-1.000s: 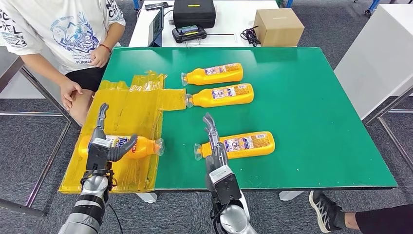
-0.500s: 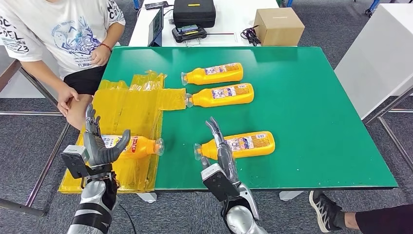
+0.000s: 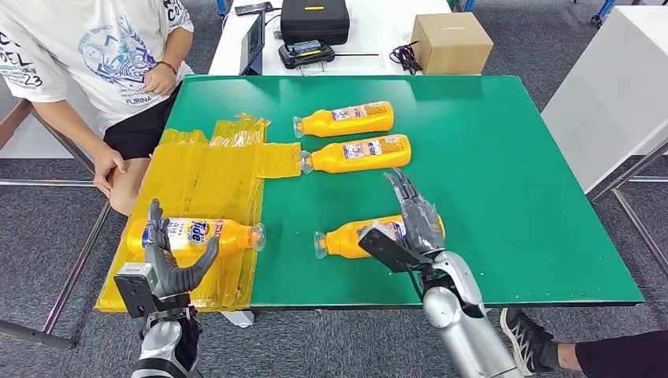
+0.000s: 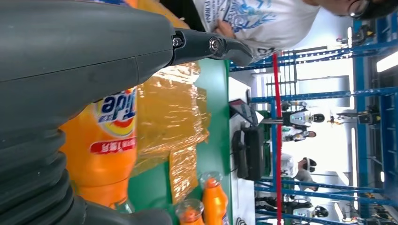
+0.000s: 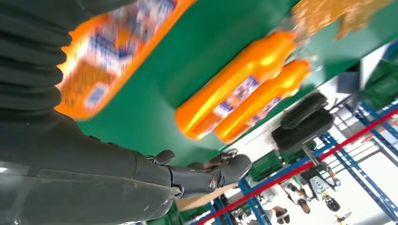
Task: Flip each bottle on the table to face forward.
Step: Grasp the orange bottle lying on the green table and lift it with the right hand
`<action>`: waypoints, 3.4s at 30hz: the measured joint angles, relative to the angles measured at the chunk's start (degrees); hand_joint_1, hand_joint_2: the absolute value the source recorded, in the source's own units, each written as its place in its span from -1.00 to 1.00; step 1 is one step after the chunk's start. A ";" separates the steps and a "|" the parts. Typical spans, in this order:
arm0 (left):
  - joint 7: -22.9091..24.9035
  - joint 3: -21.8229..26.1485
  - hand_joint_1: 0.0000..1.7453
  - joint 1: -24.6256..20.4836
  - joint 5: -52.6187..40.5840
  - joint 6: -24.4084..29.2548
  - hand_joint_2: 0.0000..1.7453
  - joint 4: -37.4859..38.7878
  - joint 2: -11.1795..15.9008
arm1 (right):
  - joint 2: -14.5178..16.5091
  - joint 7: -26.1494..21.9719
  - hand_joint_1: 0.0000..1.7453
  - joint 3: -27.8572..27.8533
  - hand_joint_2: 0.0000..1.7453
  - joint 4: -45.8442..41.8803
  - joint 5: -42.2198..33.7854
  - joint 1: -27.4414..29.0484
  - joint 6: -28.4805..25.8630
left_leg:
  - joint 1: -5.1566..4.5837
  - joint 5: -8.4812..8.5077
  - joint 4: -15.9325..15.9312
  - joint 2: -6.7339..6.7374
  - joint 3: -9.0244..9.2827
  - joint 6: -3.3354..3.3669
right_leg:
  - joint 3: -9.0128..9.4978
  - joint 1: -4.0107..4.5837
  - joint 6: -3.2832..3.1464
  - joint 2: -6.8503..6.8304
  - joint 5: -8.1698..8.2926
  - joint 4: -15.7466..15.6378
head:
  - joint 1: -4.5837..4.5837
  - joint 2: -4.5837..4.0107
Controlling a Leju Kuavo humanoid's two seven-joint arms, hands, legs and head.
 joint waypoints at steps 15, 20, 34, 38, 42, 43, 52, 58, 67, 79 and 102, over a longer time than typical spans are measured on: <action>0.00 -3.29 -1.00 0.11 -1.56 -2.86 1.00 1.28 -0.62 | -6.26 -0.99 -1.00 6.76 1.00 19.14 -9.60 -17.46 23.53 | -0.01 0.02 0.03 0.00 -0.04 0.01 | -0.02 -0.01 0.05 0.02 0.04 0.02 | -0.02 0.00; 0.00 -4.33 -1.00 -0.38 -1.06 -3.03 1.00 2.10 -0.62 | -8.93 -1.91 -1.00 10.59 1.00 22.75 -13.60 -21.75 27.01 | 0.00 0.03 0.04 -0.03 -0.05 0.02 | -0.02 -0.01 0.07 0.01 0.05 0.02 | -0.02 0.00; 0.00 -5.07 -1.00 -0.86 -0.43 -3.43 1.00 3.21 -0.62 | -11.80 -1.66 -1.00 15.90 1.00 25.18 -18.93 -24.97 29.91 | 0.00 0.03 0.04 0.00 -0.06 0.03 | -0.04 -0.01 0.07 0.02 0.05 0.02 | -0.02 0.00; 0.00 -5.72 -1.00 -1.43 0.32 -3.81 1.00 3.49 -0.62 | -13.51 -1.39 -1.00 18.84 1.00 25.05 -24.56 -27.72 34.06 | -0.01 0.04 0.06 -0.02 -0.06 0.05 | -0.03 -0.02 0.08 0.01 0.05 0.02 | -0.03 0.00; 0.00 -6.16 -1.00 -1.99 0.84 -3.07 1.00 3.86 -0.62 | -16.27 0.77 -1.00 22.63 1.00 24.12 -29.22 -31.00 37.28 | -0.03 0.04 0.08 -0.02 -0.07 0.05 | -0.03 -0.04 0.09 0.01 0.06 0.02 | -0.03 0.00; 0.00 -6.17 -1.00 -2.12 1.04 -3.02 1.00 3.99 -0.62 | -16.99 1.35 -1.00 23.62 1.00 23.79 -29.80 -31.74 37.61 | -0.03 0.04 0.08 -0.02 -0.07 0.05 | -0.03 -0.04 0.09 0.01 0.06 0.02 | -0.03 0.00; 0.00 -7.25 -1.00 -2.75 1.90 -4.34 1.00 4.82 -0.63 | -21.40 3.65 -1.00 32.41 1.00 21.14 -31.79 -35.26 38.52 | -0.02 0.04 0.08 -0.01 -0.07 0.05 | -0.04 -0.04 0.09 0.02 0.06 0.02 | -0.03 0.00; 0.00 -7.50 -1.00 -3.04 2.53 -4.67 1.00 5.75 -0.65 | -23.26 4.61 -1.00 36.35 1.00 19.76 -32.77 -36.34 38.87 | -0.02 0.04 0.08 -0.01 -0.07 0.05 | -0.03 -0.04 0.09 0.02 0.06 0.02 | -0.03 0.00; 0.00 -7.64 -1.00 -3.78 2.64 -5.35 1.00 7.31 -0.93 | -24.22 5.00 -1.00 41.14 1.00 19.25 -33.64 -36.47 38.46 | -0.02 0.04 0.08 -0.01 -0.07 0.05 | -0.04 -0.03 0.09 0.02 0.06 0.02 | -0.04 0.00; 0.00 -7.81 -1.00 -4.52 2.98 -6.15 1.00 9.21 -1.57 | -22.33 4.47 -1.00 45.64 1.00 21.61 -31.09 -35.22 32.88 | -0.02 0.04 0.08 -0.01 -0.07 0.05 | -0.04 -0.03 0.09 0.02 0.06 0.02 | -0.03 0.00; 0.01 -8.60 -1.00 -4.52 3.16 -6.62 1.00 10.04 -1.61 | -19.62 4.27 -1.00 48.81 1.00 25.98 -28.62 -34.00 30.70 | -0.02 0.04 0.08 -0.01 -0.08 0.05 | -0.04 -0.03 0.09 0.02 0.06 0.02 | -0.03 0.00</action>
